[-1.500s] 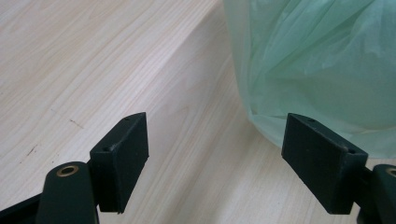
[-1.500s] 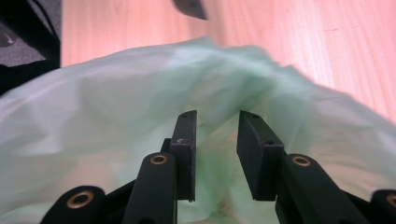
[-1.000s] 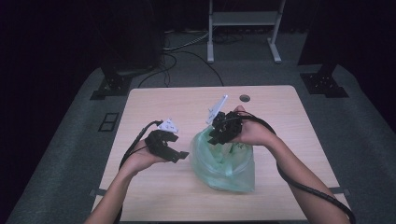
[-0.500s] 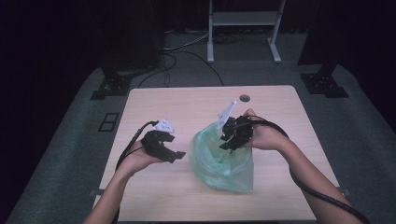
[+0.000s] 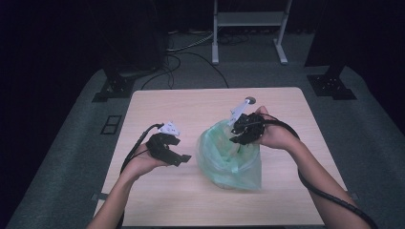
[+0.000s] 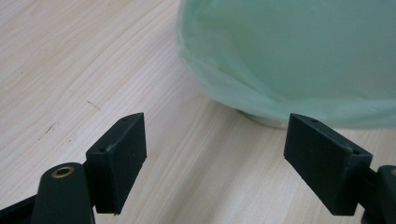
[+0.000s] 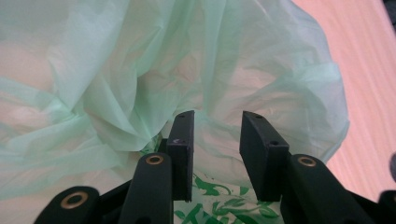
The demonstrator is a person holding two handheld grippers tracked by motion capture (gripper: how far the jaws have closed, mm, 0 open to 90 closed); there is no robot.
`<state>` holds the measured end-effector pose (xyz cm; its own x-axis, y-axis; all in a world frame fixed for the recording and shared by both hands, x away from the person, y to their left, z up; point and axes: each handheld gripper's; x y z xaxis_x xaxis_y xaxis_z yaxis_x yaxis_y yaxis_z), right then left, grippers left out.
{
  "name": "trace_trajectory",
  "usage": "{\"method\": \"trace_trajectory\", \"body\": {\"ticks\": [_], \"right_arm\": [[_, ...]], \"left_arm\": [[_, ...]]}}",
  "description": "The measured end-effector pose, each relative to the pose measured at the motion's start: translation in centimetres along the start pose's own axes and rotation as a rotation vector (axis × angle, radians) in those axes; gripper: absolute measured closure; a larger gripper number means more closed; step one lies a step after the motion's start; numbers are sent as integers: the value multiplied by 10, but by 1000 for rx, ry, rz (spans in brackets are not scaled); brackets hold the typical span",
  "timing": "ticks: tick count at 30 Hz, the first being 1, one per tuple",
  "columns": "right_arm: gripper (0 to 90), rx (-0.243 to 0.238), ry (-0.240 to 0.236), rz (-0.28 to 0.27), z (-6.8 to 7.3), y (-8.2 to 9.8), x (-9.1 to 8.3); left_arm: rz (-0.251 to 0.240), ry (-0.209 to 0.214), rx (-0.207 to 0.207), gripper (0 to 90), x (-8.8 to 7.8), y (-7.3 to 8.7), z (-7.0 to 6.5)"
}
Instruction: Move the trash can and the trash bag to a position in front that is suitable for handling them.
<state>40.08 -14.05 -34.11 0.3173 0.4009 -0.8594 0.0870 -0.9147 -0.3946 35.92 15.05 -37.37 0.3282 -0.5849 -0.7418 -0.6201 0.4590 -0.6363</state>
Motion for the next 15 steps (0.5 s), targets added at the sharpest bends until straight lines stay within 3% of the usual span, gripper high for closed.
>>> {"method": "trace_trajectory", "body": {"ticks": [5, 15], "right_arm": [[626, 58, 20, -6, -13, 12, 2], [539, 118, -37, -101, -6, 19, -15]], "left_arm": [[2, 6, 15, 197, 1, -2, -2], [-8, 13, 10, 188, 2, -4, -3]]}}
Point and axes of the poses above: each handheld gripper's, and its own axes: x roughly forward along the jaws, y roughly out of its underside, z roughly to its left, and after that the axes turned 15 degrees about -x, right-handed
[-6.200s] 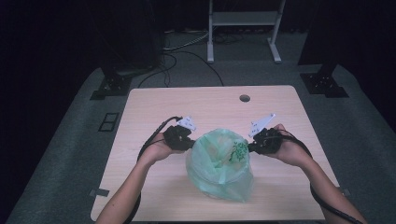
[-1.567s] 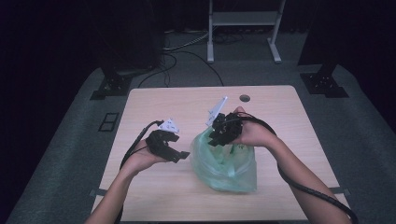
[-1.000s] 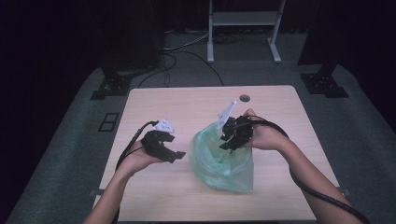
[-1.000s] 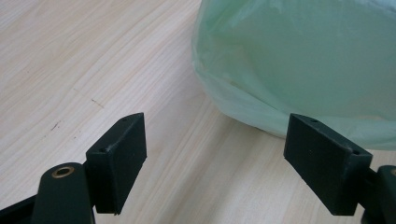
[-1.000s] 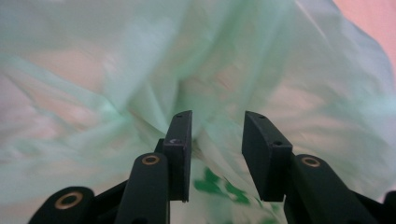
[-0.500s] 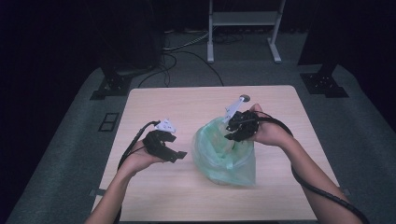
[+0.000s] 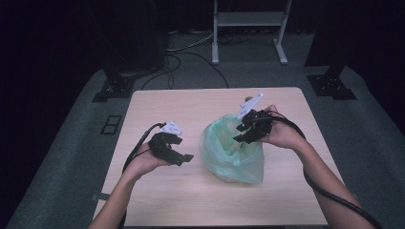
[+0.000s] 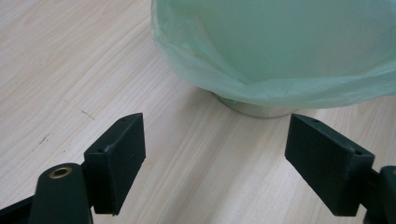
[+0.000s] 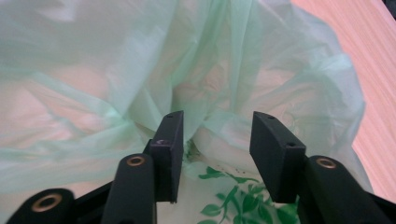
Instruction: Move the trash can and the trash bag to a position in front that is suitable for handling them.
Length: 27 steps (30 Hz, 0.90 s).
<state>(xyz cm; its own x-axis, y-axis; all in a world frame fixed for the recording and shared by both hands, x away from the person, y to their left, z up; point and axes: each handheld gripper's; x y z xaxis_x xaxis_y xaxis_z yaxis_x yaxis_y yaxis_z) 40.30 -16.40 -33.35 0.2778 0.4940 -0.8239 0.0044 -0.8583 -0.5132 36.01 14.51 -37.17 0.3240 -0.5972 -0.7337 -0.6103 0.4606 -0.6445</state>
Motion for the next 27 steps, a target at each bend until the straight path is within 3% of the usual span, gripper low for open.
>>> {"method": "trace_trajectory", "body": {"ticks": [6, 15, 27], "right_arm": [[498, 58, -19, -103, 1, 9, -19], [463, 107, 4, -138, 0, 25, -41], [436, 188, 69, -196, -3, 48, -68]], "left_arm": [[-9, 0, -1, 182, -2, -1, 2], [-24, -18, -16, 148, -9, -2, 5], [-27, -43, -24, 148, -15, 2, 12]]}}
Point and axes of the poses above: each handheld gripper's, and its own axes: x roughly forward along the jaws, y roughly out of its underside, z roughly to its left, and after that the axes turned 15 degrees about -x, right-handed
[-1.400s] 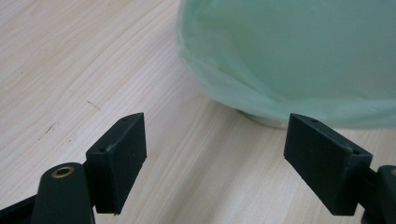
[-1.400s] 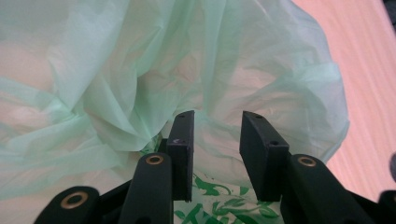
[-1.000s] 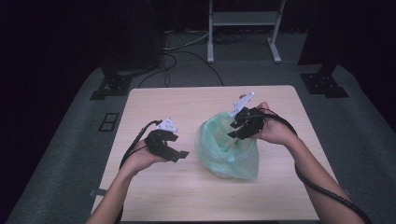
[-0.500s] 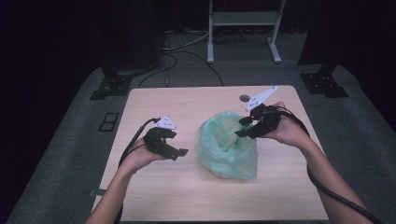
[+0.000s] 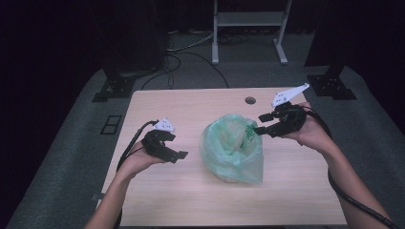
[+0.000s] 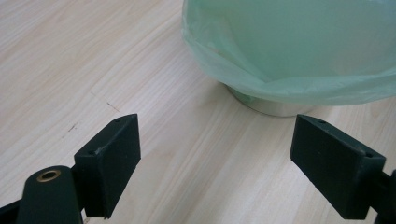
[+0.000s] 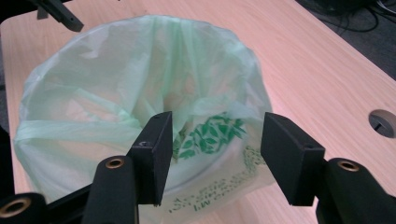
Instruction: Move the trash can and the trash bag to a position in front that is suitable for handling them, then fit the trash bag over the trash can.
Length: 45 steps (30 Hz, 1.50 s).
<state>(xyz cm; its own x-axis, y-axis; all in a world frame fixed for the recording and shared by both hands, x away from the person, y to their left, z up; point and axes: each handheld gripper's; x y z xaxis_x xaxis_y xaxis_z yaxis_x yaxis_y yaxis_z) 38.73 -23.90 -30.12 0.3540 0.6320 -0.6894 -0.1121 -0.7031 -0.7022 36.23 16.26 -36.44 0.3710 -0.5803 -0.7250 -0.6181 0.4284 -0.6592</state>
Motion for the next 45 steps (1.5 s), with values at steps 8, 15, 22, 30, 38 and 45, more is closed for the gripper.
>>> {"method": "trace_trajectory", "body": {"ticks": [8, 15, 22, 30, 38, 45], "right_arm": [[432, 42, 29, -3, -7, 13, -3], [431, 60, 46, -12, -7, 22, -7], [426, 90, 75, -25, -8, 34, -15], [426, 138, 95, -15, -9, 54, -21], [426, 181, 94, -19, -5, 77, -18], [426, 208, 86, -16, 1, 95, -13]], "left_arm": [[-3, 1, -8, 148, -1, 1, 3], [0, 3, -6, 148, 1, 1, 2], [2, 13, -2, 148, 4, 1, 1], [-8, 11, -5, 148, 1, 0, 5], [-7, 11, -12, 148, 1, 7, 6], [-12, 13, -24, 148, 1, 11, 9]]}}
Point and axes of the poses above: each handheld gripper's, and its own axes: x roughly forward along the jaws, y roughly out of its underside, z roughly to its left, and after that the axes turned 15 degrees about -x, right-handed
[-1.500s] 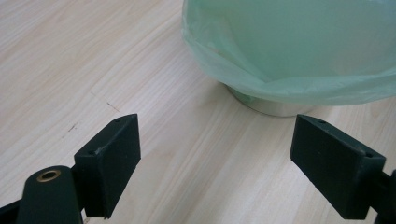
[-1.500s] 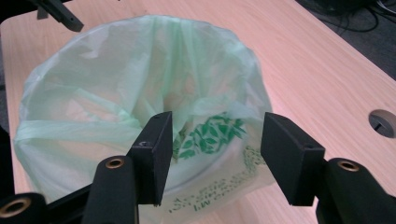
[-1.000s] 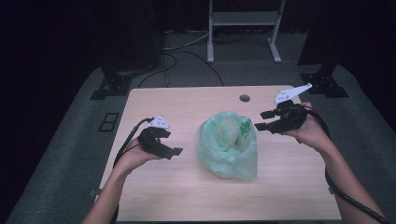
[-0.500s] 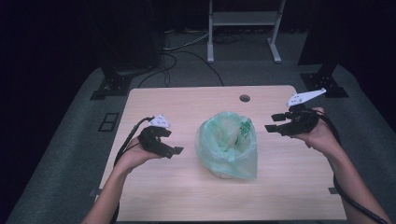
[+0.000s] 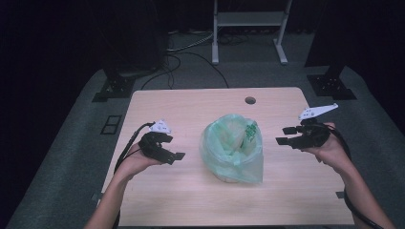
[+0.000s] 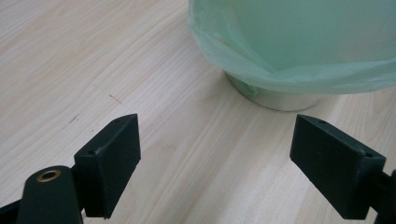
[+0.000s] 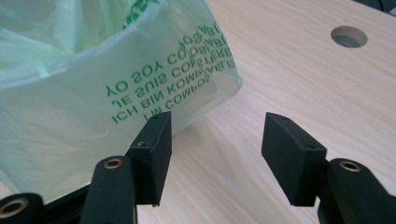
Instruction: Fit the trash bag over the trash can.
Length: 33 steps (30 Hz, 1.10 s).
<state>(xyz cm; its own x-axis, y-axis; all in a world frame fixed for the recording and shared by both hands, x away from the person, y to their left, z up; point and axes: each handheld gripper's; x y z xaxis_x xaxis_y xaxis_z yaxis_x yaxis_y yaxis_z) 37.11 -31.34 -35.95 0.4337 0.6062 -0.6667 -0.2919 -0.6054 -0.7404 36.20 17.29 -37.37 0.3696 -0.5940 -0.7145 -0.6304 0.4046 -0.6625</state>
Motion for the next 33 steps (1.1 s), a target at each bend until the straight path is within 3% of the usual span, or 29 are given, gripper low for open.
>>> {"method": "trace_trajectory", "body": {"ticks": [24, 29, 33], "right_arm": [[425, 74, -1, 24, 21, 65, 7], [424, 94, 12, 4, 29, 79, 5], [423, 98, 25, -5, 36, 89, 2]], "left_arm": [[-4, -2, -20, 148, -1, 23, 5], [5, 2, -6, 148, 1, 29, 2], [-12, 2, -20, 148, -1, 36, 4]]}}
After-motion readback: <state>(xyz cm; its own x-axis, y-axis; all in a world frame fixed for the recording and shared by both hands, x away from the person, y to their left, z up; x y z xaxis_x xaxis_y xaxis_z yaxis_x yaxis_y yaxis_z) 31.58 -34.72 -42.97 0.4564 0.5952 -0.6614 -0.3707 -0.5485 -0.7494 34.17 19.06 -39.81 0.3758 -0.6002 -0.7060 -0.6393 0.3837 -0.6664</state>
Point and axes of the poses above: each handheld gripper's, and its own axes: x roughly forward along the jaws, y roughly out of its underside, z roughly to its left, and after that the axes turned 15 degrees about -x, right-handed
